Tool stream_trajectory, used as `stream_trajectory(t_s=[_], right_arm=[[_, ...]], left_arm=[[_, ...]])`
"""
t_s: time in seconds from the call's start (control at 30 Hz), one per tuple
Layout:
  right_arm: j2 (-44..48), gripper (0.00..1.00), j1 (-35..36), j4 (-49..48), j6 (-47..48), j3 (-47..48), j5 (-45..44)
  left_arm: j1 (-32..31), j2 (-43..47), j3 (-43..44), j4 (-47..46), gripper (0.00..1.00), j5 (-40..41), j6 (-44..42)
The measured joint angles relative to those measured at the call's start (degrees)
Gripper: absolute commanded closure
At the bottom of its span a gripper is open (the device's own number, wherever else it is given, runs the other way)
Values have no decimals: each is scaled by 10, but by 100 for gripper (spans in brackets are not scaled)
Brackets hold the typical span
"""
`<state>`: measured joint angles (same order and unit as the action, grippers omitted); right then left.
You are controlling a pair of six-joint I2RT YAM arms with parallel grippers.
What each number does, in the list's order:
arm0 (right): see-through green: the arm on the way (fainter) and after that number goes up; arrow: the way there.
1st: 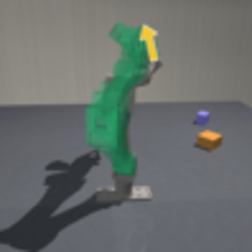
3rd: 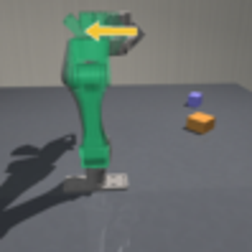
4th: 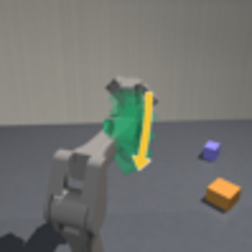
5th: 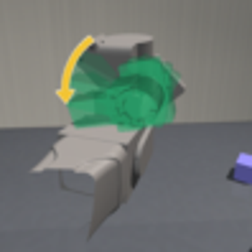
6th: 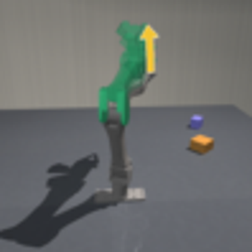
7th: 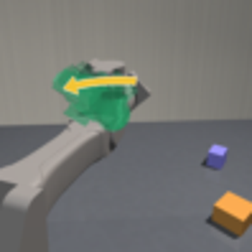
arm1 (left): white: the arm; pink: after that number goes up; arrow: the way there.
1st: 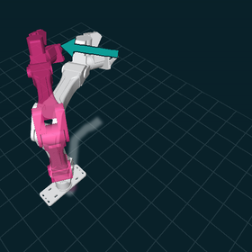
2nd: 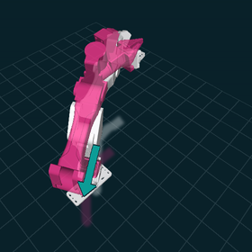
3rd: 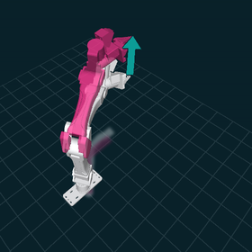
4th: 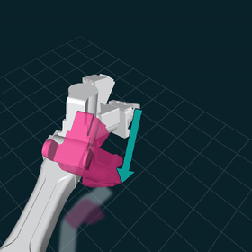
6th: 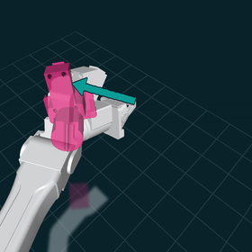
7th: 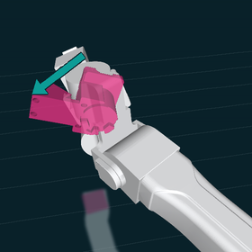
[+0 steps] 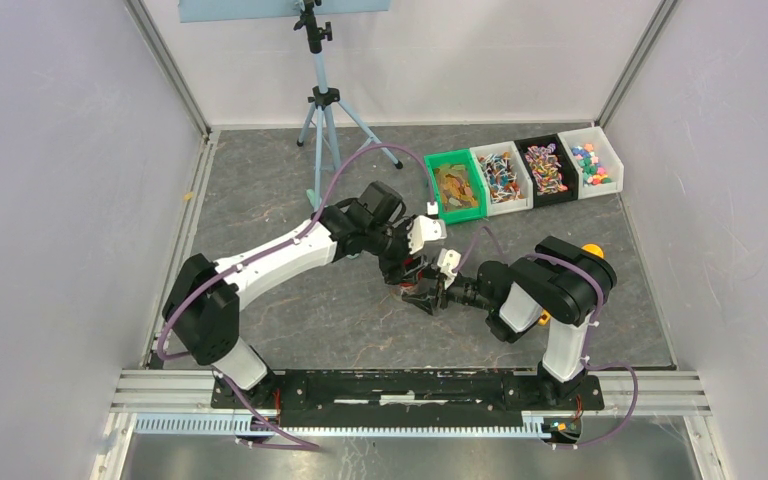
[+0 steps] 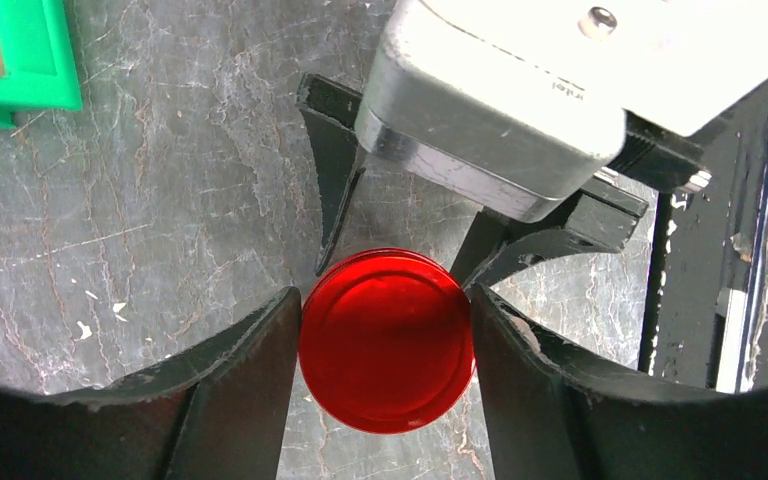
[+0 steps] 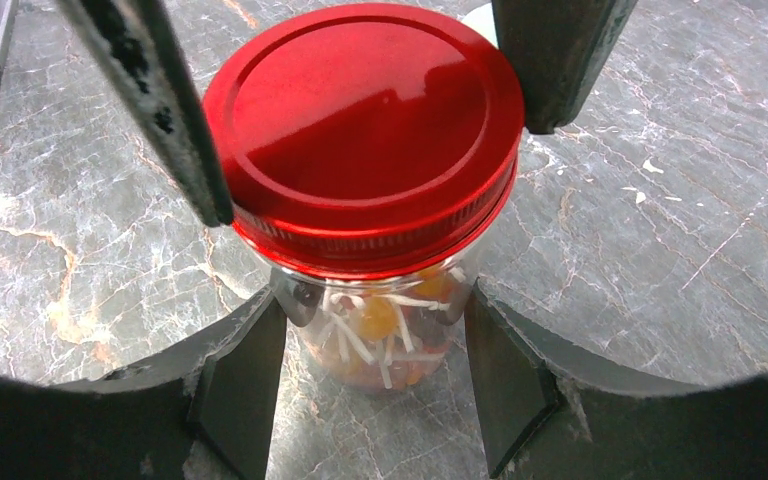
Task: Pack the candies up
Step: Screw the bottle lid onto the packing bottle, then reset both arms
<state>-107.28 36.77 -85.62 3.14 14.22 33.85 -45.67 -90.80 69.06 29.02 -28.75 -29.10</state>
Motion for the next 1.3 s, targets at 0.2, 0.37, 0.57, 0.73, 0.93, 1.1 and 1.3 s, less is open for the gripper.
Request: stream_trajectory(t_s=[0.2, 0.37, 0.57, 0.73, 0.93, 1.1, 1.3], right_arm=[[0, 38, 0, 0, -16, -1, -6], [4, 16, 0, 1, -20, -3, -13], [27, 2, -2, 5, -23, -33, -27], [117, 2, -2, 8, -18, -60, -29], [313, 2, -2, 178, 10, -36, -38], [462, 2, -2, 441, 56, 26, -97], [550, 2, -2, 688, 29, 130, -225]], left_arm=[[14, -22, 42, 54, 1, -19, -24], [21, -24, 76, 78, 0, -30, -28], [21, -7, 80, 89, 0, -30, -27], [24, 50, 79, 78, 0, -19, 7], [26, 184, 35, 15, 0, 43, 81], [26, 271, 5, -15, 0, 142, 155], [26, 344, -33, -21, 0, 270, 229]])
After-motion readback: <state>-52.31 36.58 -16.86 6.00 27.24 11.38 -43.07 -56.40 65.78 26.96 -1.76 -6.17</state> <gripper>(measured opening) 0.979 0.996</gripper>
